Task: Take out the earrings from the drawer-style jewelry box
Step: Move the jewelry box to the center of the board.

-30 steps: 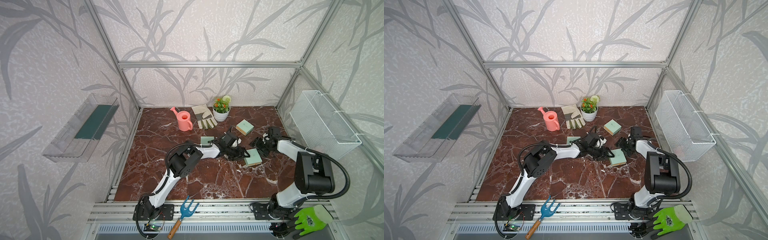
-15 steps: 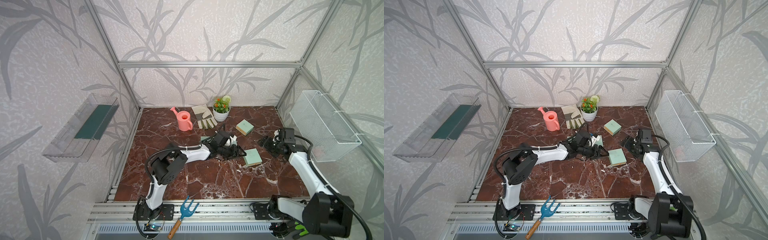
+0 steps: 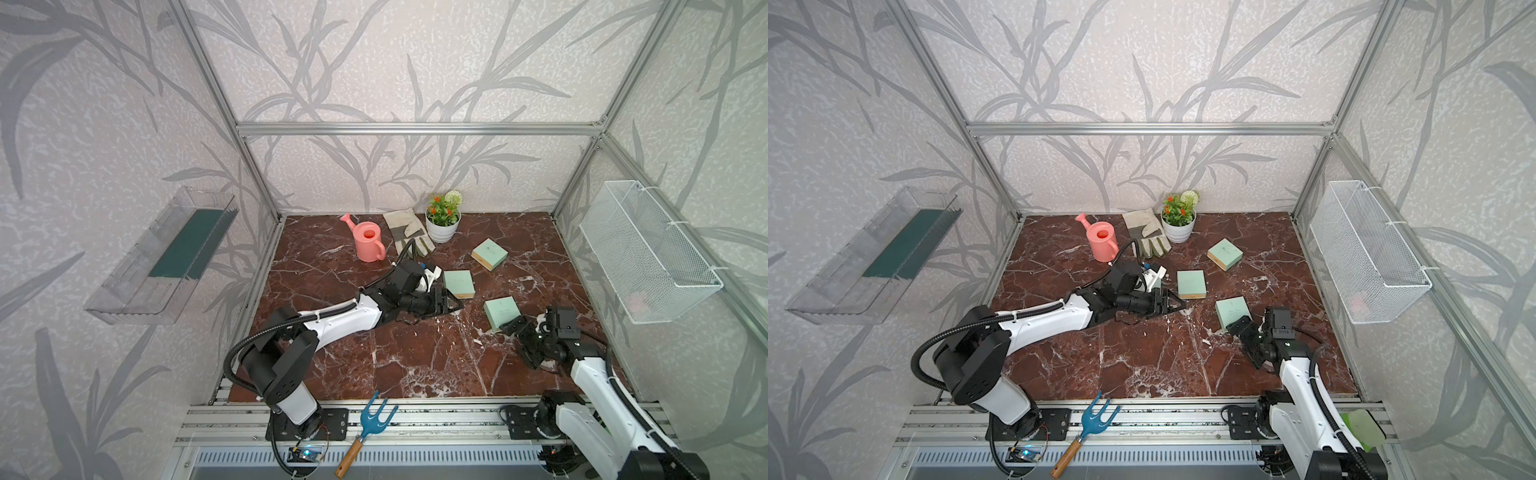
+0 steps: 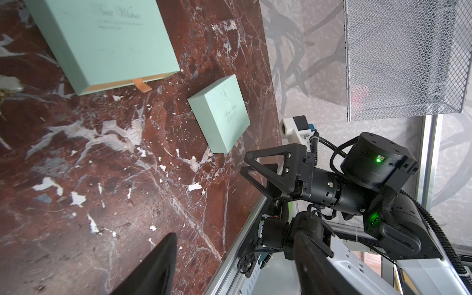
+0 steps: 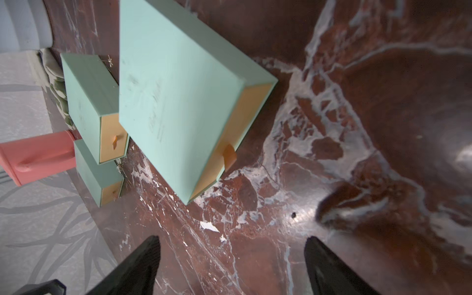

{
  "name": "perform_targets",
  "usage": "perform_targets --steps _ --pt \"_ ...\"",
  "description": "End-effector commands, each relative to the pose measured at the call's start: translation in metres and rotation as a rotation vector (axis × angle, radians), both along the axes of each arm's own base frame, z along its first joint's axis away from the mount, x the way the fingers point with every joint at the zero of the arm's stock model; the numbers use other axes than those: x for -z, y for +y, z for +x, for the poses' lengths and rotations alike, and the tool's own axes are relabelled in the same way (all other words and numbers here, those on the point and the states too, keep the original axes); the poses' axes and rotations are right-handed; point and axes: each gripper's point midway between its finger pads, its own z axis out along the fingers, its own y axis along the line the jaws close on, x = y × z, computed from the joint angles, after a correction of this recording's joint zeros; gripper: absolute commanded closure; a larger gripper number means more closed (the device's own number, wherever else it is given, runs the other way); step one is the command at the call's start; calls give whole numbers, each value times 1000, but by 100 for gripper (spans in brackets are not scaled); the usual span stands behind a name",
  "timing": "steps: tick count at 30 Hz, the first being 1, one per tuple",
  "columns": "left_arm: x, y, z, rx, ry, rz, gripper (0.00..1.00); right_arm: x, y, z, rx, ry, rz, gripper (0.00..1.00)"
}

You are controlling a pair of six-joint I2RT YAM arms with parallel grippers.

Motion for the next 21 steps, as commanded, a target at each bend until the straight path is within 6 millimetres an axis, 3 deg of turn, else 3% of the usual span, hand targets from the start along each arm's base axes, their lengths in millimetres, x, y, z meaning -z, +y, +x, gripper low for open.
perform_targets --steps 1,11,18,21 --pt "-3 11 -5 0 -27 25 27 -14 2 23 101 -98 78 16" --pt "-7 27 -8 -10 -40 41 27 -8 -10 39 235 -160 91 30" --pt "-17 45 -14 -13 -103 99 25 -5 -7 54 252 -179 98 38" --pt "-12 49 -15 -15 -107 125 24 -3 -4 59 254 -174 93 39"
